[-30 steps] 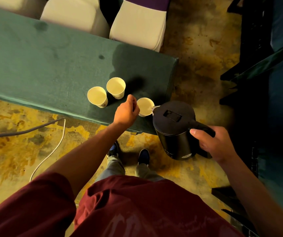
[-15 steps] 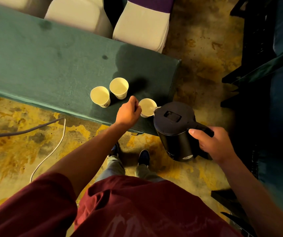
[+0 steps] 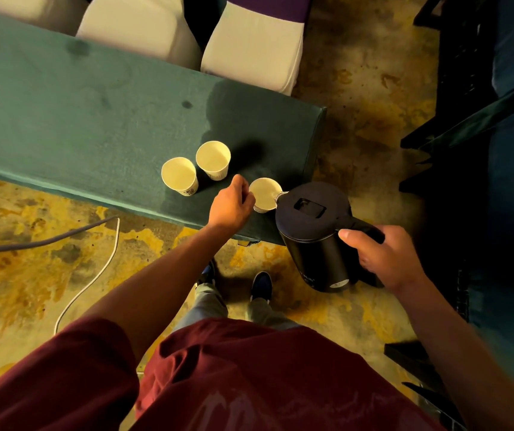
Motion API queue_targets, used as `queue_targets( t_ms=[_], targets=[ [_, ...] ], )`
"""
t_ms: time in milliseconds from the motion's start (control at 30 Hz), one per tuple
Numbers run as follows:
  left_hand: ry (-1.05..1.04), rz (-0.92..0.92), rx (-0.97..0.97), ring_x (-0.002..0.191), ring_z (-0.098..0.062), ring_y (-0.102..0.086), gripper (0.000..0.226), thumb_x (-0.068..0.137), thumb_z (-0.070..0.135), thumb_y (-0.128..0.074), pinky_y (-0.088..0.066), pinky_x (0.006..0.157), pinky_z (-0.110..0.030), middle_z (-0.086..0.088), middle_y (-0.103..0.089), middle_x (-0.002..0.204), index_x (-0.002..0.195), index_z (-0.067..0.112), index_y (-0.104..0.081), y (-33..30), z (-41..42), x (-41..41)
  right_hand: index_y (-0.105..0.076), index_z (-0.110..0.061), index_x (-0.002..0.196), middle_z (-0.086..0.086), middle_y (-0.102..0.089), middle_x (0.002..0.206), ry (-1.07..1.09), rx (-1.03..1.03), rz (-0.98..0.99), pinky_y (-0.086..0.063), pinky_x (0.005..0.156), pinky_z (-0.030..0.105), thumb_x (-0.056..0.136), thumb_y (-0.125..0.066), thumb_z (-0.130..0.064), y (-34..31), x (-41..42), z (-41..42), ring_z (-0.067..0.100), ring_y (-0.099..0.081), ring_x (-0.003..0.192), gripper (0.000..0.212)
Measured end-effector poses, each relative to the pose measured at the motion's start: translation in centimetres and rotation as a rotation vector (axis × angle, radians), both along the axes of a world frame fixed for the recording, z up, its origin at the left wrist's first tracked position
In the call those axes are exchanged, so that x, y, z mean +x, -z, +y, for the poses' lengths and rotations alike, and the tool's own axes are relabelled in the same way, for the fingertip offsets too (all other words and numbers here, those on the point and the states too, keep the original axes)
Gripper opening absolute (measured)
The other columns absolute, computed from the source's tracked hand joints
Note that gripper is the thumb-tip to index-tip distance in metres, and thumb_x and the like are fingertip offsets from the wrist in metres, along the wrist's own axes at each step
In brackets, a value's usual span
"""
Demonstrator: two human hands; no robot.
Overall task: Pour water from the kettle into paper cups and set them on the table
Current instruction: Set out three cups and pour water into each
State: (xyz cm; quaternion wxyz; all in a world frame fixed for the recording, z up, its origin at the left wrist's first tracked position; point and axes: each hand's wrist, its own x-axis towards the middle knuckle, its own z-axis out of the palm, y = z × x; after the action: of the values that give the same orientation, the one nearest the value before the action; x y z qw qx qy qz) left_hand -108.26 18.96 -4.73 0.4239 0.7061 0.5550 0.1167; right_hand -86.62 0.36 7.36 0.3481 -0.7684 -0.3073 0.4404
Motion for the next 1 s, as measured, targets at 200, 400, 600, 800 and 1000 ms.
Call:
queue_targets(
  t_ms=[200,400,600,800,1000],
  targets=[
    [0.001,-0.004,0.027,0.062,-0.020,-0.057,0.015,0.094,0.028,-0.057,-0.049,0.058,-0.040,0.003,-0.057,0.070,0.091,0.017,-0.047,0.2,0.0,-0.3,-0.048,-0.024,0.043,-0.008,-0.038,0.043,0.025,0.008,0.015,-0.032,0.054,0.035,0.071,-0.073,-0.053,0.1,-0.1,-0.2,0.015,-0.037,0.041,0.048],
    [-0.065,0.014,0.097,0.060,-0.010,-0.051,0.019,0.092,0.036,-0.059,-0.041,0.057,-0.030,0.011,-0.051,0.067,0.089,0.021,-0.047,0.1,0.2,-1.0,-0.043,-0.026,0.042,-0.008,-0.034,0.043,0.077,0.062,0.080,-0.031,0.046,0.025,0.080,-0.072,-0.033,-0.1,-0.5,-0.8,0.011,-0.033,0.038,0.048],
    [-0.094,-0.021,0.106,0.066,-0.018,-0.055,0.015,0.093,0.031,-0.058,-0.049,0.065,-0.037,0.005,-0.056,0.071,0.091,0.020,-0.049,-0.2,0.0,-2.0,-0.042,-0.028,0.047,-0.007,-0.033,0.044,0.079,0.126,0.131,-0.029,0.042,0.025,0.084,-0.072,-0.030,-0.4,-0.6,-1.5,0.011,-0.031,0.037,0.047],
    [-0.163,-0.040,0.137,0.079,-0.023,-0.067,0.017,0.097,0.032,-0.056,-0.054,0.072,-0.038,-0.006,-0.070,0.089,0.100,0.016,-0.054,-1.3,0.6,-3.3,-0.041,-0.020,0.047,0.005,-0.032,0.044,0.060,0.203,0.148,-0.032,0.048,0.044,0.080,-0.069,-0.044,-1.0,-0.1,-1.6,0.019,-0.032,0.040,0.049],
    [-0.224,-0.033,0.257,0.061,-0.021,-0.059,0.016,0.095,0.024,-0.057,-0.048,0.060,-0.038,-0.002,-0.065,0.071,0.109,0.016,-0.058,-3.6,3.6,-5.0,-0.037,-0.014,0.051,0.008,-0.030,0.046,0.020,0.237,0.144,-0.025,0.045,0.046,0.082,-0.073,-0.051,-1.7,1.7,-0.4,0.024,-0.030,0.041,0.061]
  ],
)
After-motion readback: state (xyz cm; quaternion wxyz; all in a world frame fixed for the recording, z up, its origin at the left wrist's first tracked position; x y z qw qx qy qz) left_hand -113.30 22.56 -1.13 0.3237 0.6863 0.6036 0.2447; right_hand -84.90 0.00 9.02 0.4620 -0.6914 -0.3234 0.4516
